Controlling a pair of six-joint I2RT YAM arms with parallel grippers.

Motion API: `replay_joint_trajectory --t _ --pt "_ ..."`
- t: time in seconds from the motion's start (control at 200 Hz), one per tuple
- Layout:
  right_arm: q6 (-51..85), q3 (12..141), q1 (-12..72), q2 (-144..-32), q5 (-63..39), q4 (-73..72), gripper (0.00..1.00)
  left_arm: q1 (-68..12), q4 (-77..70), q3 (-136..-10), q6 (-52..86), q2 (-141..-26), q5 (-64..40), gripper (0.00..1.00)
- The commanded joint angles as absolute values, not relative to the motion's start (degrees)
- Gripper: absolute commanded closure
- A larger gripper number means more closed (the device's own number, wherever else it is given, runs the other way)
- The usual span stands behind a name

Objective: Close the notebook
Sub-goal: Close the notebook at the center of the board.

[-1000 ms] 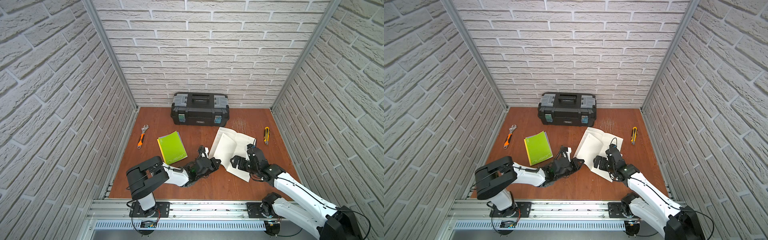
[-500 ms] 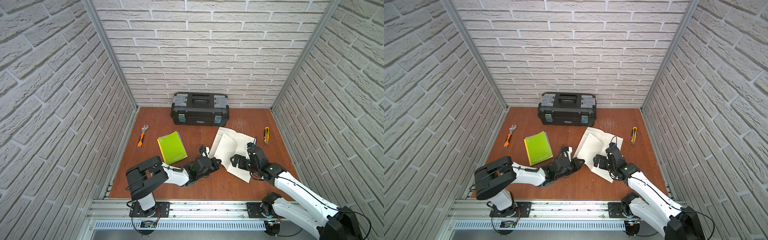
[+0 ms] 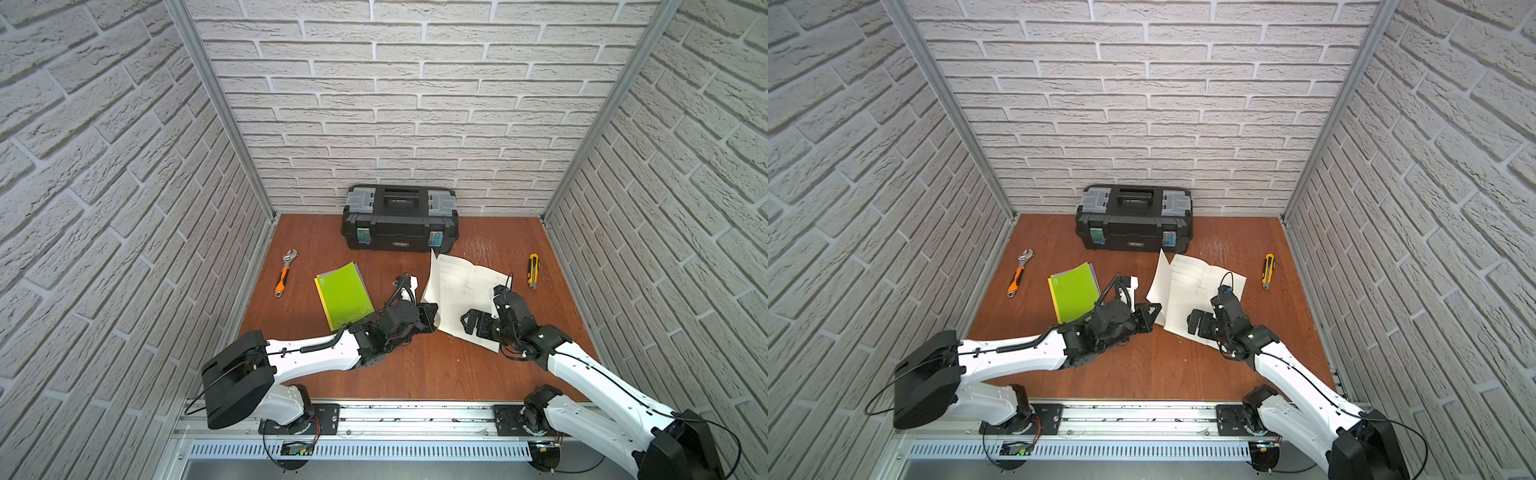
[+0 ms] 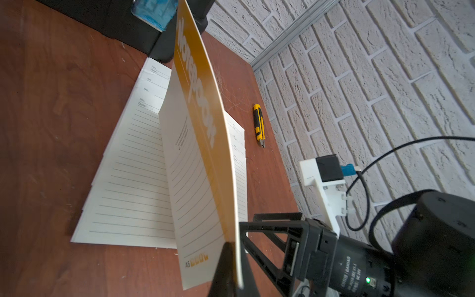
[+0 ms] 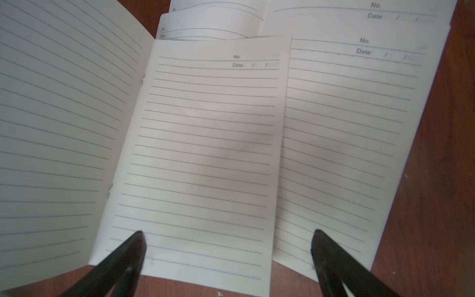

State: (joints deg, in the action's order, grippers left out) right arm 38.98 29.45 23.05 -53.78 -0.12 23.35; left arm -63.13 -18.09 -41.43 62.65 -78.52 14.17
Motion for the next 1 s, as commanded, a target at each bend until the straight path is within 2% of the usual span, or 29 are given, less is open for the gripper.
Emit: replay_joint_trajectory --t 0.0,0.41,0.725,0.995 --pt "38.50 30.12 22.68 -53.71 -0.44 21.43 0.00 -63.46 -11.44 -41.84 58.31 -77.38 18.29 1.00" --pt "38.42 29.12 21.76 -52.52 -2.17 17.22 0.00 -64.42 11.15 -45.37 47.29 -70.83 32.36 1.00" --pt "39.13 28.68 21.69 -57.28 -8.17 10.36 0.00 -65.75 23.44 -45.30 49.21 -64.91 46.23 1.00" --pt "38.94 30.68 21.69 -62.07 -14.13 4.31 0.00 -66.27 21.41 -43.89 51.82 -68.45 46.76 1.00"
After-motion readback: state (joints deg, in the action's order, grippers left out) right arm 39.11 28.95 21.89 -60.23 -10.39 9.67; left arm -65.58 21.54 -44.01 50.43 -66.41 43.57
